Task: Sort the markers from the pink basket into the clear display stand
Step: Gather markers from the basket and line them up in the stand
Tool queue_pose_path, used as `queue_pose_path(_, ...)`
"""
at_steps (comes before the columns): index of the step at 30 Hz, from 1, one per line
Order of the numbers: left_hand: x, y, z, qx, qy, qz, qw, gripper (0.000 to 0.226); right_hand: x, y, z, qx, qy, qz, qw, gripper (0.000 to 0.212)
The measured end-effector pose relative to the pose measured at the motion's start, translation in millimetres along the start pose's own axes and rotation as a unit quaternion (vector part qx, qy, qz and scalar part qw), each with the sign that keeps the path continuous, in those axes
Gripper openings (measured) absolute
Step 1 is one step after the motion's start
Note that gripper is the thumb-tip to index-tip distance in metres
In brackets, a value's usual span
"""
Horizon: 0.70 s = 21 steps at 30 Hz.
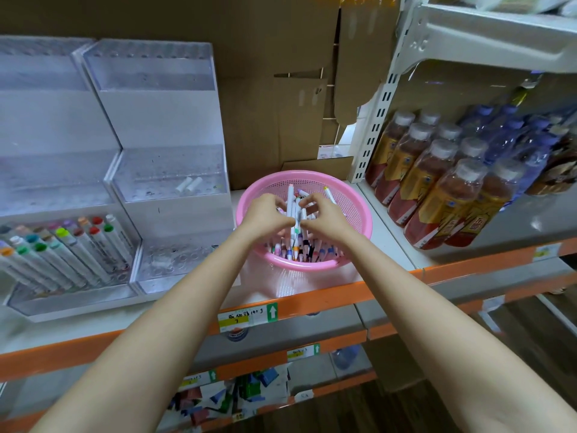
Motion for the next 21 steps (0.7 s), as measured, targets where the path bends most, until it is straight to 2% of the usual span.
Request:
queue_pose_path(4,-4.9,-5.8,-2.0,-0.083,0.021,0.051,0.995,0.063,-1.1,-1.1,2.5,0.040,-0.031,-0.006,0.999,0.055)
queue_pose_path(7,-9.5,-10.6,-5.2,-0.097,0.038,0.061,0.993,0.072,-1.2,-1.9,5.0,0.065,-0.035,-0.036,0.997,0.059)
queue_pose_path(12,-23.0,-13.8,-10.4,-0.123,0.071,0.053,0.988,0.068,-6.8,-4.5,7.7,0.049,-0.055,-0.073,0.995,0.039)
queue_pose_path(17,-34.5,-24.6,-13.5,-0.130,0.124,-0.035,0.983,0.059,-12.6,-8.0,18.9,0.103,-0.058,-0.091,0.989,0.035)
queue_pose_path(21,-48.7,-36.0,-17.8,-0.083,0.195,-0.099,0.972,0.058,-18.2,-12.0,35.5,0.102,-0.089,-0.117,0.984,0.029)
Point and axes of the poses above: each hand's wrist, its own x-axis towards the middle knuckle, its own y-axis out of the palm, z = x × y, the point moved 4 cm from there along x, towards the middle knuckle, and after that the axes turned 13 degrees about -y, right-handed, at the moved point
